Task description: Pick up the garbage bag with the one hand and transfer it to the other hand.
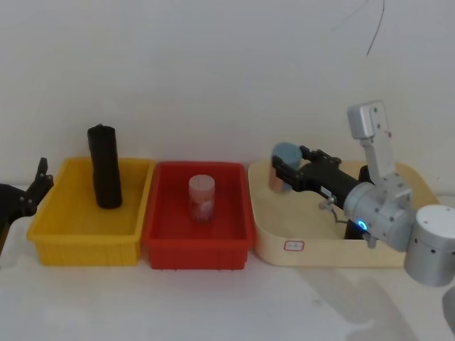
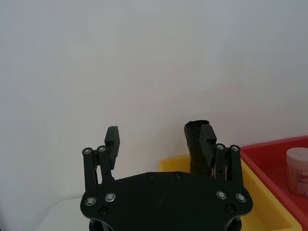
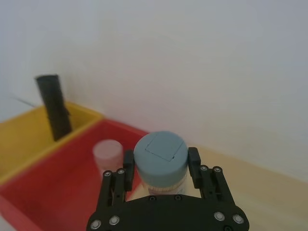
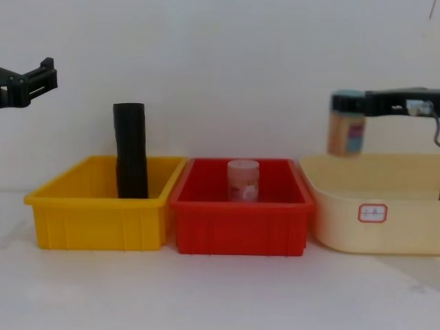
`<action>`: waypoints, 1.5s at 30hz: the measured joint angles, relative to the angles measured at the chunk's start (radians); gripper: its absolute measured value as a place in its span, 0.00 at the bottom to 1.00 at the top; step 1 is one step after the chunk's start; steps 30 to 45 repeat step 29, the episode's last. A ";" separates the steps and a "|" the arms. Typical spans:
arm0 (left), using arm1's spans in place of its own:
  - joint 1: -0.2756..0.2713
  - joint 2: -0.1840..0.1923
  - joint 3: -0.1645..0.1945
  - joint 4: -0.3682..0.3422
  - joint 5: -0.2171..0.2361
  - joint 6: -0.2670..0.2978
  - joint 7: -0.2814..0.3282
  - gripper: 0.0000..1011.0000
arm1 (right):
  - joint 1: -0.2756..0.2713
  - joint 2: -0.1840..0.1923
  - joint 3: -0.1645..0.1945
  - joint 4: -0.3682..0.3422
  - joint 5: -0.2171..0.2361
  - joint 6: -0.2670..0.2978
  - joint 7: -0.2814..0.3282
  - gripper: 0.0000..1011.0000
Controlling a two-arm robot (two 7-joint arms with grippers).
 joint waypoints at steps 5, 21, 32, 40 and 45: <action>0.000 0.000 0.000 0.000 0.000 0.000 0.000 0.99 | -0.026 0.018 0.012 0.004 -0.017 -0.004 -0.030 0.76; 0.000 0.000 0.000 0.000 0.000 0.000 0.000 0.99 | -0.122 0.043 0.049 -0.081 0.007 -0.004 -0.031 0.99; 0.000 0.000 0.000 0.000 0.000 0.000 0.000 0.99 | -0.200 0.062 0.061 -0.193 0.054 0.015 0.007 0.99; 0.000 0.000 0.000 0.000 0.000 0.000 0.000 0.99 | -0.200 0.062 0.061 -0.193 0.054 0.015 0.007 0.99; 0.000 0.000 0.000 0.000 0.000 0.000 0.000 0.99 | -0.200 0.062 0.061 -0.193 0.054 0.015 0.007 0.99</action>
